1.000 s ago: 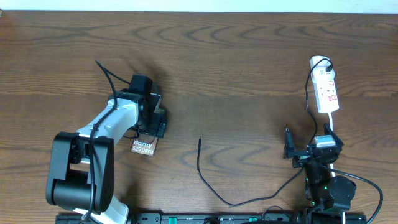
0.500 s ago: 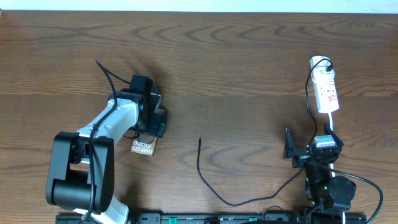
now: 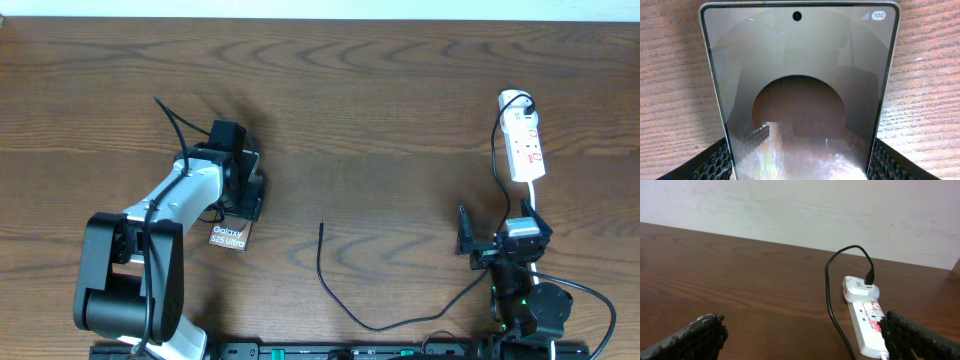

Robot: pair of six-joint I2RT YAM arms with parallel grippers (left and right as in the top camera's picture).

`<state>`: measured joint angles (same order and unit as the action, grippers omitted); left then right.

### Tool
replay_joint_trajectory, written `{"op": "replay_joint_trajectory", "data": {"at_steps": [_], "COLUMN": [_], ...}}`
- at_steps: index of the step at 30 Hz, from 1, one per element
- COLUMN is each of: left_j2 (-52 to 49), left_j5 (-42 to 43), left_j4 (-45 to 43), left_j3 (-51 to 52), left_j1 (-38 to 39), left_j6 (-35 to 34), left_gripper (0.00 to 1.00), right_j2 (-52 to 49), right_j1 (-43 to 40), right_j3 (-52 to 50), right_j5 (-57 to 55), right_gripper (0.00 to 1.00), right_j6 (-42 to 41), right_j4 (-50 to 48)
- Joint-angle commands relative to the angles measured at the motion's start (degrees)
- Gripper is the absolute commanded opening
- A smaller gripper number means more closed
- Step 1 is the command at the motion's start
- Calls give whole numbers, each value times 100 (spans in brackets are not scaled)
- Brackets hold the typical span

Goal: Plug charger to phone and switch on socket

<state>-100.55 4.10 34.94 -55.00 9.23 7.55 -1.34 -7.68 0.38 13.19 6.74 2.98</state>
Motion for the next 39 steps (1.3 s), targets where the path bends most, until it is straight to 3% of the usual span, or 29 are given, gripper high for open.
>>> {"op": "replay_joint_trajectory", "data": {"at_steps": [1, 5, 8, 9, 21, 39], "left_j2": [-232, -232, -232, -232, -221, 140], "left_j5": [-68, -68, -68, -70, -70, -11], "left_j4": [79, 79, 79, 79, 101, 914], "left_j3": [240, 240, 240, 240, 109, -787], "left_j1": [11, 11, 11, 11, 11, 11], "left_j6": [28, 28, 28, 28, 20, -20], "left_gripper": [61, 46, 13, 8, 7, 7], "right_j2": [22, 22, 22, 22, 22, 22], "right_j1": [22, 22, 22, 22, 24, 22], "right_j3": [-7, -7, -7, -7, -7, -7], "right_j5": [-15, -15, -15, -15, -13, -13], "right_gripper": [99, 99, 99, 99, 99, 99], "right_j6": [61, 61, 61, 61, 61, 61], "right_j4": [26, 26, 26, 26, 26, 26]}}
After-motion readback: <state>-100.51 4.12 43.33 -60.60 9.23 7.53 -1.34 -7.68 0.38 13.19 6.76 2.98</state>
